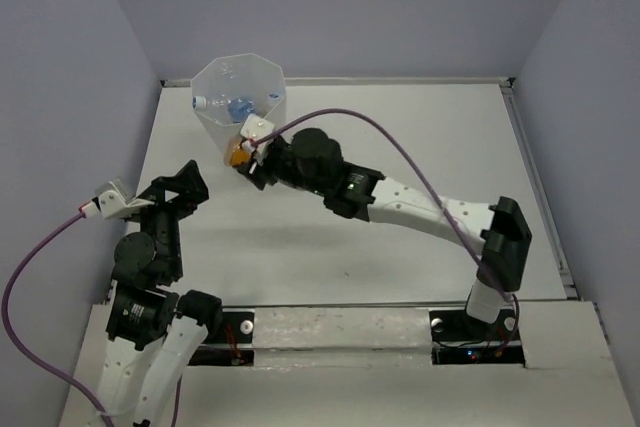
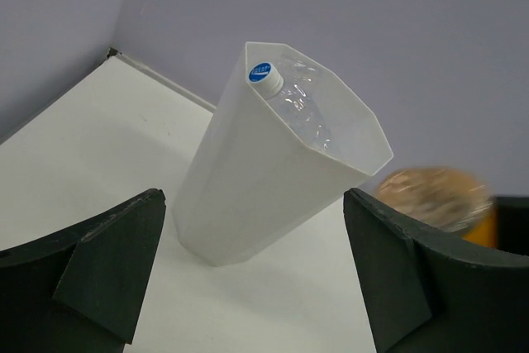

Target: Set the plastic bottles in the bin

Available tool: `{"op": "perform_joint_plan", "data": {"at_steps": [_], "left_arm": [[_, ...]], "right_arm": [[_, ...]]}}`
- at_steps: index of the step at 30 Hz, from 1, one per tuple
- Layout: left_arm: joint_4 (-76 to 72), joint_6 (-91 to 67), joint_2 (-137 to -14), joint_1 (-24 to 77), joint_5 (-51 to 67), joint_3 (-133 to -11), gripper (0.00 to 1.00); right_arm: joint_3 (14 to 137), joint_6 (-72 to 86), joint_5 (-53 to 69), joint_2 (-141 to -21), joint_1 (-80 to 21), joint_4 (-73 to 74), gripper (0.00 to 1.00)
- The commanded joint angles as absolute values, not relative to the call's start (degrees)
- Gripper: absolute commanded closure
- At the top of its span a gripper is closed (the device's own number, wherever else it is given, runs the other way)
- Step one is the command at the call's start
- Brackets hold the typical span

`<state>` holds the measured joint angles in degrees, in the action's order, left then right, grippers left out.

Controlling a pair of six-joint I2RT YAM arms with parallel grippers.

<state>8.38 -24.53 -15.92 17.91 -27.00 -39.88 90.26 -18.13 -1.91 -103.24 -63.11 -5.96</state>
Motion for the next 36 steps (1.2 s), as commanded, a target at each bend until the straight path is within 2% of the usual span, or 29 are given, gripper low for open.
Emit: {"op": "perform_joint_plan", "data": {"at_steps": [1,7,14,17,20,22,31,36], "left_arm": [[5.6,-24.5,-15.0,18.1,-26.8,-39.9,0.01],[5.6,-24.6,-14.8,18.5,-26.5,-40.0,0.01],[5.6,-24.4,-14.7,19.8,-27.0,-40.0,0.01],[5.5,-24.4,-14.8,20.2,-27.2,-40.0,0.01],[5.4,-24.4,-15.0,20.6,-27.3,-40.2,0.01],[5.4,-24.4,-14.9,20.7,-27.4,-40.2,0.01],[5.6,-24.4,-14.6,20.8,-27.4,-40.1,0.01],[5.5,-24.5,-14.7,20.7,-27.5,-40.0,0.01]], "right_arm": [[94.8,-14.6,-0.4,-96.3,-61.4,-18.8,0.68],[107.8,-12.0,1.3,-103.4,-56.2,-28.8,0.70],[125.1,6.3,9.6,-118.5,-46.9,-42.8,0.72],[130.0,8.0,11.2,-123.7,-46.1,-43.6,0.72],[141.4,8.3,13.8,-129.4,-46.1,-39.7,0.73],[144.8,8.6,14.5,-132.7,-46.1,-38.2,0.73],[137.4,11.7,13.3,-133.2,-45.1,-39.5,0.74],[134.6,14.3,14.4,-135.3,-43.9,-39.7,0.70]]}}
